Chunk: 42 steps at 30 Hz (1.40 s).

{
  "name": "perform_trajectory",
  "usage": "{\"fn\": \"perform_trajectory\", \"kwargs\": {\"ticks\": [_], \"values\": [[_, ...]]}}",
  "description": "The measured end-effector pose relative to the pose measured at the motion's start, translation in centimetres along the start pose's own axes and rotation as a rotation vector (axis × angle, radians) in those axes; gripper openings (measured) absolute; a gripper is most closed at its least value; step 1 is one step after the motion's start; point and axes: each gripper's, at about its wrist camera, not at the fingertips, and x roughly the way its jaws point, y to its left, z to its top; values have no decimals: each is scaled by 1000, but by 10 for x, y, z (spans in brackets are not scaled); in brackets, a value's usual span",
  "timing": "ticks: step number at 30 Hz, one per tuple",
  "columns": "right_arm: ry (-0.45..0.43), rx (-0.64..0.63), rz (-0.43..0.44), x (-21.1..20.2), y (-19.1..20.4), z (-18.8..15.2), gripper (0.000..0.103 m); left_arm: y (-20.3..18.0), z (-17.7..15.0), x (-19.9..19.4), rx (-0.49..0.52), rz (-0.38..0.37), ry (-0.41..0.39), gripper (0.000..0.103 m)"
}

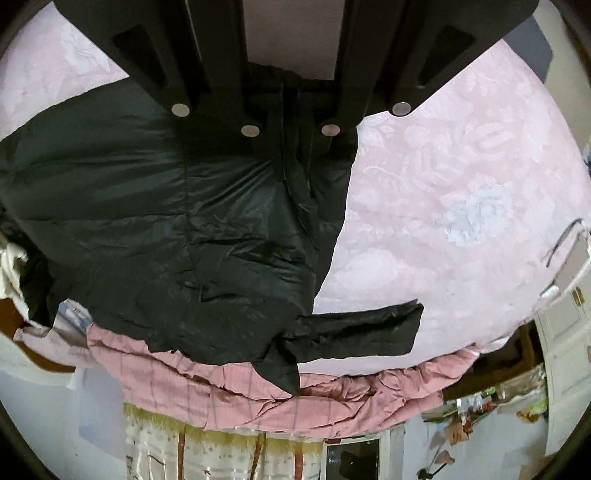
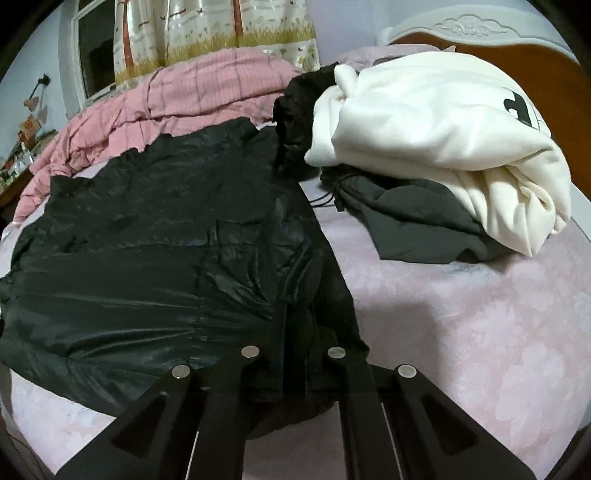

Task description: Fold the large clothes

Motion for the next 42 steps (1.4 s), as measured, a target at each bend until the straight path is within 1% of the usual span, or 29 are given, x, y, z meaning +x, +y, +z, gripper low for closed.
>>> {"fn": "perform_trajectory", "kwargs": {"ticks": [2,3,4,5,6,7,8,9,10,12,13,14,15,16,19,21,22,24,26,27,29,32,34,36,38,39,40,41,42], "values": [[-19,37,13,-5,-6,3,13,0,5,-7,5,-3,-39,5],[-42,57,20,-11,-9,4,17,3,10,-15,-2,-10,-88,6],[-89,81,33,-20,-12,7,20,4,13,-25,-8,-10,-148,9],[-131,93,38,-28,-14,9,23,3,16,-41,-9,-3,-228,11],[-179,100,36,-37,-14,10,31,1,16,-54,-2,23,-297,23],[-243,101,33,-48,-12,11,44,-4,17,-65,17,56,-367,35],[-281,91,39,-54,-8,11,52,-10,19,-71,42,71,-405,38],[-309,69,56,-59,-2,10,56,-18,20,-74,76,75,-433,38],[-318,34,85,-63,8,9,56,-26,19,-77,99,66,-456,38],[-295,-46,164,-64,31,3,56,-41,18,-81,129,9,-487,38],[-257,-96,213,-60,48,-1,56,-50,19,-79,148,-37,-489,41],[-229,-125,240,-57,58,-3,56,-61,21,-75,178,-106,-471,43],[-203,-152,262,-52,70,-6,56,-72,23,-67,199,-154,-444,45],[-180,-182,280,-45,85,-8,56,-86,26,-56,222,-179,-404,46],[-148,-238,301,-31,116,-9,56,-118,34,-22,295,-171,-298,46],[-109,-253,322,-21,127,-9,56,-130,39,-1,334,-95,-240,46],[-70,-263,331,-13,132,-11,56,-132,41,11,338,-59,-197,46],[-18,-251,337,-4,131,-18,56,-122,46,32,284,-35,-81,46],[-5,-228,352,-3,126,-23,56,-106,44,42,191,-64,-3,46],[-7,-234,352,-4,126,-23,56,-99,43,44,162,-76,17,46],[-18,-246,341,-7,122,-24,56,-94,35,40,177,-56,5,46],[-54,-249,319,-17,113,-23,59,-90,19,31,223,75,-71,46],[-82,-226,281,-22,101,-20,68,-77,11,24,200,76,-88,46],[-99,-187,226,-24,87,-16,69,-63,6,18,180,60,-103,47],[-83,-156,178,-21,74,-11,69,-57,3,13,185,56,-125,49],[-71,-141,122,-17,67,-10,69,-55,4,11,190,60,-140,50],[-56,-135,77,-13,62,-9,69,-54,3,6,188,67,-168,52],[-13,-114,14,-4,50,-8,69,-52,2,-1,179,82,-208,52],[7,-87,15,-1,42,-7,69,-49,0,-10,169,131,-263,52]]}}
